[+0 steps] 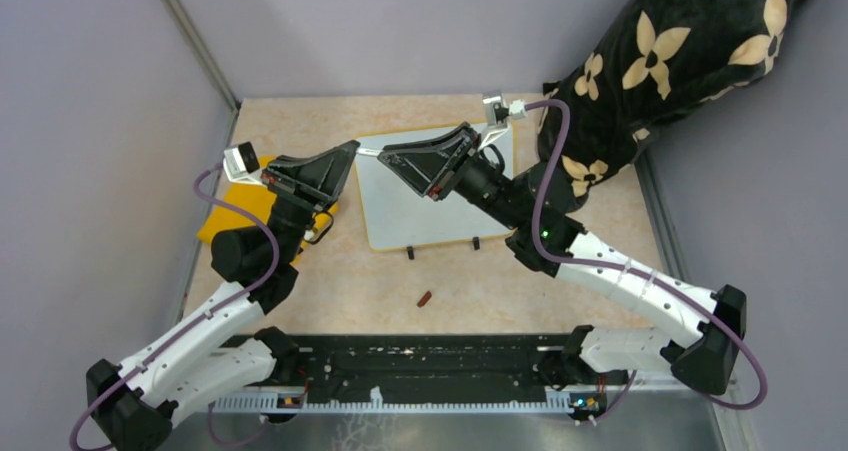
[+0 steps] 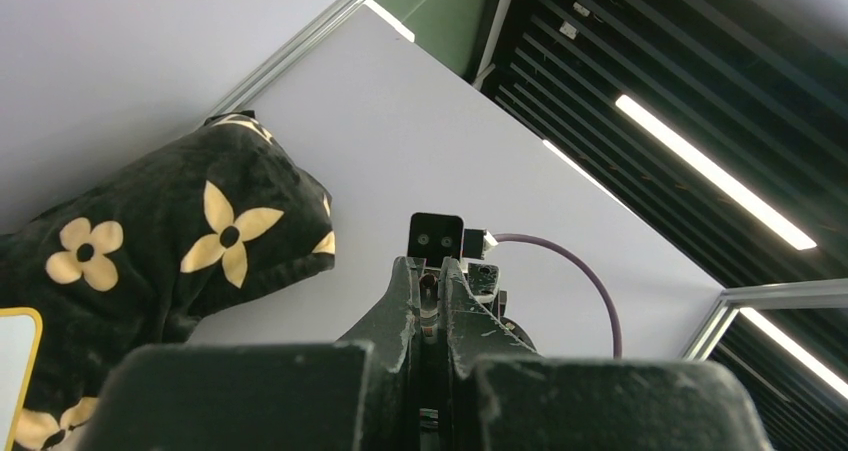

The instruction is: Write a sentence on the whiteboard

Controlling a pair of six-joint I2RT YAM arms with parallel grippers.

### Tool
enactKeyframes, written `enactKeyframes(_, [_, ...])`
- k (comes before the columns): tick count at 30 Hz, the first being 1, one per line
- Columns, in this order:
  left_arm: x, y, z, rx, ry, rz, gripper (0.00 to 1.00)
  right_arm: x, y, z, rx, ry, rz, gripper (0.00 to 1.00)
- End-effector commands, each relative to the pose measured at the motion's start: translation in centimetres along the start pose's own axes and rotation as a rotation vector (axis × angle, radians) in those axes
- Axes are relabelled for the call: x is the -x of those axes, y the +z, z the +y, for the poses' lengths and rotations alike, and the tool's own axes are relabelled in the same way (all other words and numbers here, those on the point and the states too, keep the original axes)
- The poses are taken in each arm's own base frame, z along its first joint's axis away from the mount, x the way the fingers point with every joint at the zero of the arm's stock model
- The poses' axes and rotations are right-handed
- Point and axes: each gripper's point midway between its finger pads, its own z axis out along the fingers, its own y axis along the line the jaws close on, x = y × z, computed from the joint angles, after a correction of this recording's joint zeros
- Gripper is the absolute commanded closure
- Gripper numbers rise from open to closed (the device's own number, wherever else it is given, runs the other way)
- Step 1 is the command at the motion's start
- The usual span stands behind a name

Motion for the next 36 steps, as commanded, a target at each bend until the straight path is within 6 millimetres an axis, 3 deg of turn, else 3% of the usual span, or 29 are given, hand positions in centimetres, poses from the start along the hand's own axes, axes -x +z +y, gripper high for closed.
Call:
enactKeyframes(1, [0.5,0.1,-0.8,-0.021,0.011,-0.016,1.0,2.8,0.2,1.7,0.046,-0.011,-0.073,0.72])
enactKeyframes(14, [0.5,0.6,-0.9,0.011,0.084,0.011,1.0,2.7,-0.5,1.0,0.009,-0.016,0.01,0.7])
enactKeyframes(28, [0.1,0.6,-0.5,0.025,0.072,0.033,1.0,3.1,-1.1,2.0,0.067,0.016,0.005,0.68])
enactKeyframes(36, [0.0,0.4,0.0,0.039,0.066,0.03,1.0,3.4,-1.3,2.2,0.095,0.031,-0.012,0.76])
